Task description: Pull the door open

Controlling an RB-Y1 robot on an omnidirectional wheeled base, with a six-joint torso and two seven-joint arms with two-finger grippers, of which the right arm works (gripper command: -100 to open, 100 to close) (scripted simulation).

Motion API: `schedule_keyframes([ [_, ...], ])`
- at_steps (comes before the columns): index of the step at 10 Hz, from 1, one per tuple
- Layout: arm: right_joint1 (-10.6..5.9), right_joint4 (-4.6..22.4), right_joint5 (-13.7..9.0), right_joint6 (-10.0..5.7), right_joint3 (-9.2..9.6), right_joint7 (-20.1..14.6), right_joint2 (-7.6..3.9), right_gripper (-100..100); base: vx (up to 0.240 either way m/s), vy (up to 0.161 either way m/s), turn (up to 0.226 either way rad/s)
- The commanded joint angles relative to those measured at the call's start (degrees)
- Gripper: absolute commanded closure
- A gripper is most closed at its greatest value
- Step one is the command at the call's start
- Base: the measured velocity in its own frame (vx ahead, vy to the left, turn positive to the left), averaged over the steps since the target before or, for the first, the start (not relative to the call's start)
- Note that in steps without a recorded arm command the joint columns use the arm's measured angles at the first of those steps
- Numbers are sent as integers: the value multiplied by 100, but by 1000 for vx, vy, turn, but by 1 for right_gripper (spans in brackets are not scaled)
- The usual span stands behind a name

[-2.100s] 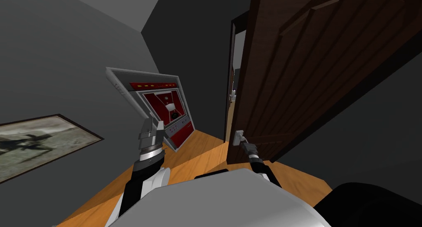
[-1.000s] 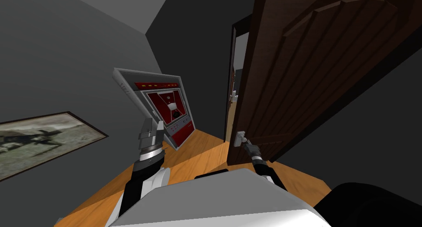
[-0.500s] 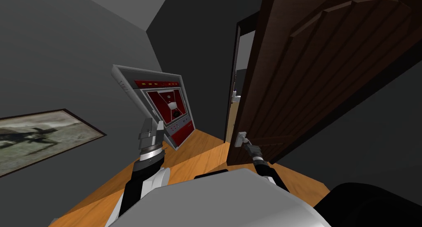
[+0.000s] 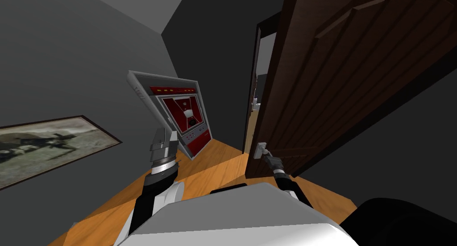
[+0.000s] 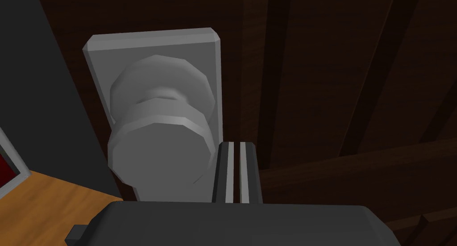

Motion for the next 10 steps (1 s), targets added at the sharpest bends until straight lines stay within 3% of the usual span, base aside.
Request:
schedule_keyframes([
  [1, -11, -21, 50, -24, 151, -33, -33, -100, -179, -12, 71],
  [4, -56, -9, 118, -117, 297, -85, -102, -100, -180, -38, 73],
  [10, -115, 6, 205, -233, 478, -146, -186, -100, -75, -29, 44],
])
